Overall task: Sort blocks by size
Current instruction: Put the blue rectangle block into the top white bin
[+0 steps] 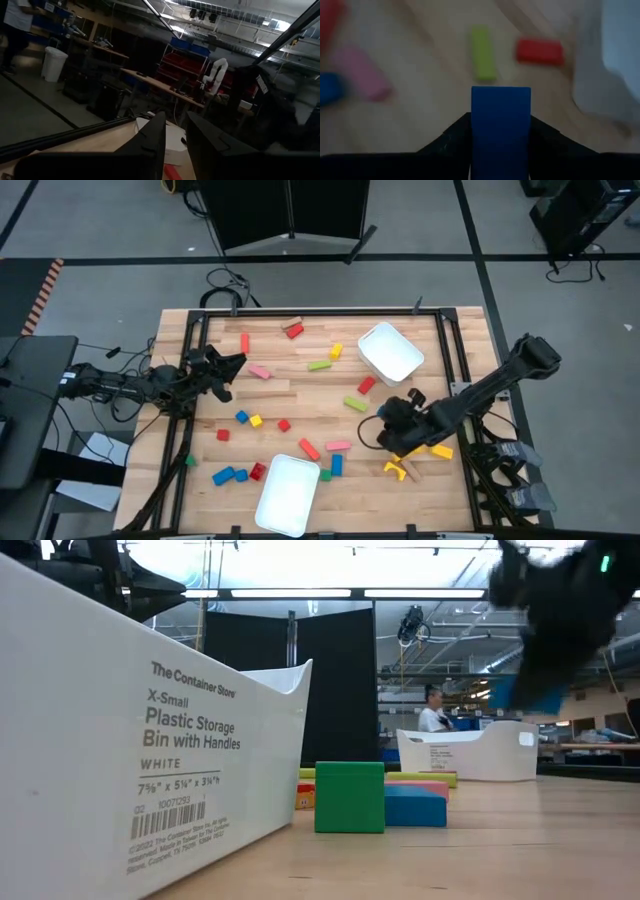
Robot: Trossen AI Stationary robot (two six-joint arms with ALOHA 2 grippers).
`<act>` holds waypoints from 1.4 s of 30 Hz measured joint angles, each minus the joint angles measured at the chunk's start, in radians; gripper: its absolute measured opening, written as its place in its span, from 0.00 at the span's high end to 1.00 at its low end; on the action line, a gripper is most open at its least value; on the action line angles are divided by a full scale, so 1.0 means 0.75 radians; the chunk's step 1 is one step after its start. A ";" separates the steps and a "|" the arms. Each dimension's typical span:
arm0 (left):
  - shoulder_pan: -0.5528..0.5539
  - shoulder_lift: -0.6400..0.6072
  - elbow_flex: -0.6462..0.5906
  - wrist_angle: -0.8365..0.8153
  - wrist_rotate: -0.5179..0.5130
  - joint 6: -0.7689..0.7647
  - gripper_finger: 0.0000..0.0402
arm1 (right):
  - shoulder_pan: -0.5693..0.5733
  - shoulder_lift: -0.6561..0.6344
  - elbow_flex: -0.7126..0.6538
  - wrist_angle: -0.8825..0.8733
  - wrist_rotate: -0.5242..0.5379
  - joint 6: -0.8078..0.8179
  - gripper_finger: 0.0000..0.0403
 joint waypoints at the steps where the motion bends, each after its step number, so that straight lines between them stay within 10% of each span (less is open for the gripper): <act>1: 0.000 0.000 0.000 0.000 0.000 0.000 0.80 | 0.009 -0.021 0.020 0.026 0.014 -0.069 0.64; 9: 0.000 0.000 0.000 0.002 0.001 0.001 0.80 | -0.019 -0.232 0.013 0.603 -0.026 -0.750 0.64; 21: 0.000 0.001 0.000 -0.001 0.001 -0.005 0.80 | -0.224 -0.379 -0.290 1.762 -1.033 -1.136 0.64; 37: 0.000 0.000 0.000 -0.005 0.058 -0.006 0.80 | -0.295 -0.178 -0.262 1.516 -0.606 -1.082 0.64; 42: 0.000 0.000 0.000 -0.005 0.058 -0.022 0.80 | -0.295 -0.060 -0.203 1.434 -0.250 -1.144 0.64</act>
